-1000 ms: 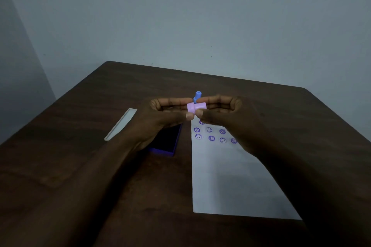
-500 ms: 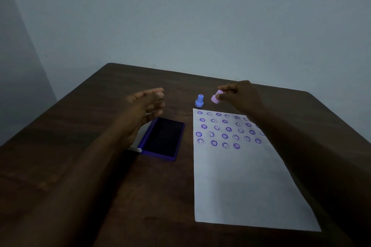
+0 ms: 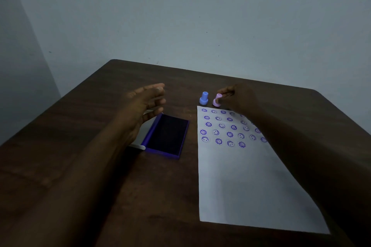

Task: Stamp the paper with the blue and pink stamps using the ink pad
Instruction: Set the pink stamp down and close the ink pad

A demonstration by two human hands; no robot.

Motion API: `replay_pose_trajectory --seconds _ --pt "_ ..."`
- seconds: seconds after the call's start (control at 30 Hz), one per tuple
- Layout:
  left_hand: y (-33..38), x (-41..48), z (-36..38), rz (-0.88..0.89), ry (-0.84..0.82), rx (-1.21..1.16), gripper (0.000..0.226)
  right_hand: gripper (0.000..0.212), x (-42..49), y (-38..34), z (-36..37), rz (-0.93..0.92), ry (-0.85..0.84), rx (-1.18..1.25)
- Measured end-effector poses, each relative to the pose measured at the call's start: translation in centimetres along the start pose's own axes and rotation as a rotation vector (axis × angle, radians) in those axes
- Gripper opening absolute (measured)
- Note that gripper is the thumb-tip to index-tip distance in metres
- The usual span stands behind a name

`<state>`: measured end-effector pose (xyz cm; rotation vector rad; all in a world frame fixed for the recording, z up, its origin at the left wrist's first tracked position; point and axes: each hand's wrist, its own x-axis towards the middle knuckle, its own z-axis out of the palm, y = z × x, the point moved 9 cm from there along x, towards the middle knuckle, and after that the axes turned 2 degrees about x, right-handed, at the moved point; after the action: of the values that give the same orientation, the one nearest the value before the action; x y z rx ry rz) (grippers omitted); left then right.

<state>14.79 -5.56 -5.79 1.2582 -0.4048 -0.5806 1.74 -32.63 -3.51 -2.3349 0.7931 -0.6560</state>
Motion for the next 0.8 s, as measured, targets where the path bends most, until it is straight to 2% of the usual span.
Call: replay_pose_trajectory --seconds 0.3,0.47,0.63,0.7,0.73,0.8 --pt "-0.2 0.1 0.0 -0.003 0.008 0.005 0.01 0.004 -0.2 0.2 0.6 -0.035 -0.032 -0.013" --pt "0.0 0.1 -0.3 -0.008 0.027 0.036 0.01 0.006 0.1 0.5 1.1 0.023 -0.081 -0.042" --pt "0.7 0.0 -1.1 0.015 0.073 0.137 0.01 0.041 -1.2 -0.2 -0.5 0.065 0.029 -0.019" --pt "1.5 0.2 -2.1 0.082 0.123 0.3 0.01 0.049 -2.6 -2.1 -1.0 -0.003 0.067 -0.012" --pt "2.1 0.3 -2.6 0.142 0.16 0.416 0.01 0.056 -3.6 -3.2 -0.6 -0.041 0.041 -0.03" --pt "3.1 0.4 -3.4 0.237 0.208 0.62 0.015 0.077 -6.0 -5.2 1.4 -0.085 -0.112 -0.073"
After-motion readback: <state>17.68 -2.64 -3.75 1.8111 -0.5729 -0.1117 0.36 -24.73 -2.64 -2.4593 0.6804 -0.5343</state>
